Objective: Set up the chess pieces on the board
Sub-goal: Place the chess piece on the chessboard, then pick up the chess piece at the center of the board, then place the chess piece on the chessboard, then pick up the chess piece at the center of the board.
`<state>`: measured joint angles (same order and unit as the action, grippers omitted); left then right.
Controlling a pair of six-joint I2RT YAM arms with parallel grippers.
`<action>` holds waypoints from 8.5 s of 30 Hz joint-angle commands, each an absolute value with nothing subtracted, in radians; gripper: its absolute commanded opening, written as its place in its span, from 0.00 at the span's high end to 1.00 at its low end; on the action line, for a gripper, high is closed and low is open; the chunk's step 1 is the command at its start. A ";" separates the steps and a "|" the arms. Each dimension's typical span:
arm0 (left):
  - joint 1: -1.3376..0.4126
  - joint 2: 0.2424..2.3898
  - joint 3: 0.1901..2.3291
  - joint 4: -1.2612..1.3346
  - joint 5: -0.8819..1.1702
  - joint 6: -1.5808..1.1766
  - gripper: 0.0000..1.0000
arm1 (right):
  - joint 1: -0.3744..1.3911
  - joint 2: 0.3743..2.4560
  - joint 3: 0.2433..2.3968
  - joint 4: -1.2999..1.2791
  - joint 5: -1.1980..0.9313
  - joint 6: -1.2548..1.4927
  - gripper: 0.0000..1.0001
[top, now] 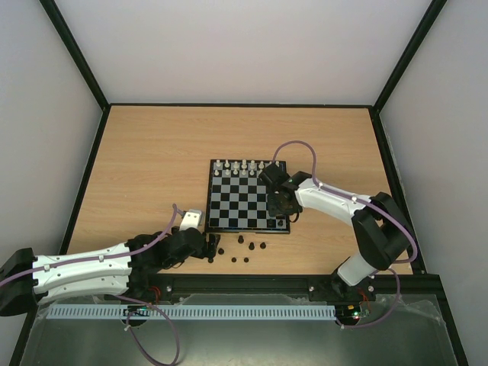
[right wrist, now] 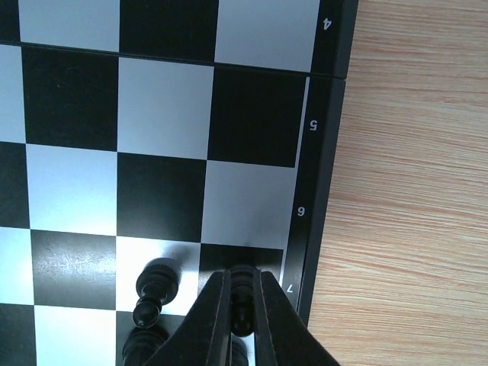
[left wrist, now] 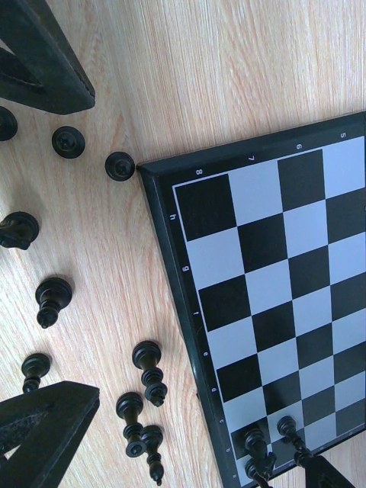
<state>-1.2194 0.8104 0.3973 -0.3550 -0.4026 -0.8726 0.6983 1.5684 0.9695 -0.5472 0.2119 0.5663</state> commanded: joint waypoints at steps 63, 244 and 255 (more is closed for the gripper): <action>-1.228 0.776 0.416 -0.403 -0.443 -0.900 0.01 | 1.237 1.364 0.947 -0.614 0.153 0.804 0.75; -1.229 0.362 0.514 -0.524 -0.450 -0.941 0.01 | 1.357 1.768 1.101 -0.539 0.129 0.797 0.77; -1.229 0.367 0.515 -0.527 -0.452 -0.943 0.01 | 1.355 1.796 1.119 -0.542 0.145 0.782 0.93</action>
